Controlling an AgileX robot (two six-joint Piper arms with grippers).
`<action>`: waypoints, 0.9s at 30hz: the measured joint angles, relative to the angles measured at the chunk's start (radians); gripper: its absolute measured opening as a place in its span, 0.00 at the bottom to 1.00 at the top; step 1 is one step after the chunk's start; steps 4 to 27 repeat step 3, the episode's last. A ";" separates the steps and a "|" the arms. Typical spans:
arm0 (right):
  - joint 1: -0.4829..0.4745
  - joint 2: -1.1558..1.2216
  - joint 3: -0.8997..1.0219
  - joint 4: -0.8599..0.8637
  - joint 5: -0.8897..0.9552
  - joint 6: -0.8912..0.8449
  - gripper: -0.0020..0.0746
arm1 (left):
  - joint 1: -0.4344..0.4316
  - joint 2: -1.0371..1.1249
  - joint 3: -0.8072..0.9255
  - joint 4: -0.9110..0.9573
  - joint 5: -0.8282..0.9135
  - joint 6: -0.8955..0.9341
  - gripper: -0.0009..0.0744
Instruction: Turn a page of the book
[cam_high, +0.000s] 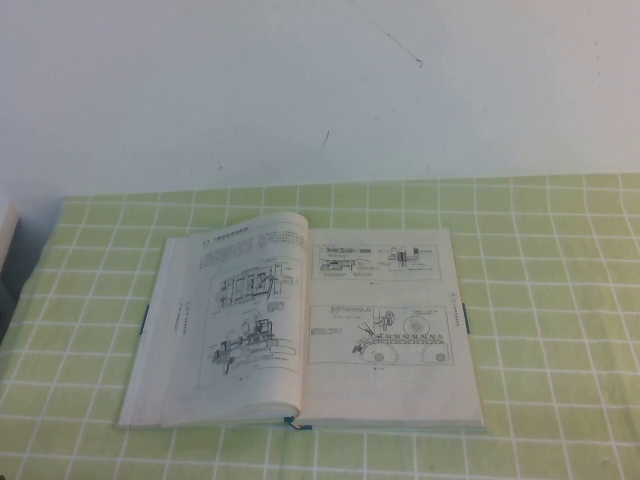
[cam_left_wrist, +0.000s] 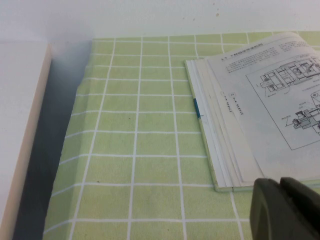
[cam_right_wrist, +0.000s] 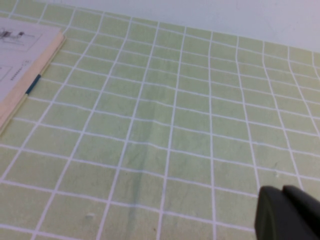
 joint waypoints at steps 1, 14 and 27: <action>0.000 0.000 0.000 0.000 0.000 0.000 0.02 | 0.000 0.000 0.000 0.000 0.000 0.000 0.01; 0.000 0.000 0.000 0.000 0.000 0.000 0.02 | 0.000 0.000 0.000 0.000 0.000 0.000 0.01; 0.000 0.000 0.000 0.000 0.000 0.000 0.02 | 0.000 0.000 0.000 0.000 0.000 0.000 0.01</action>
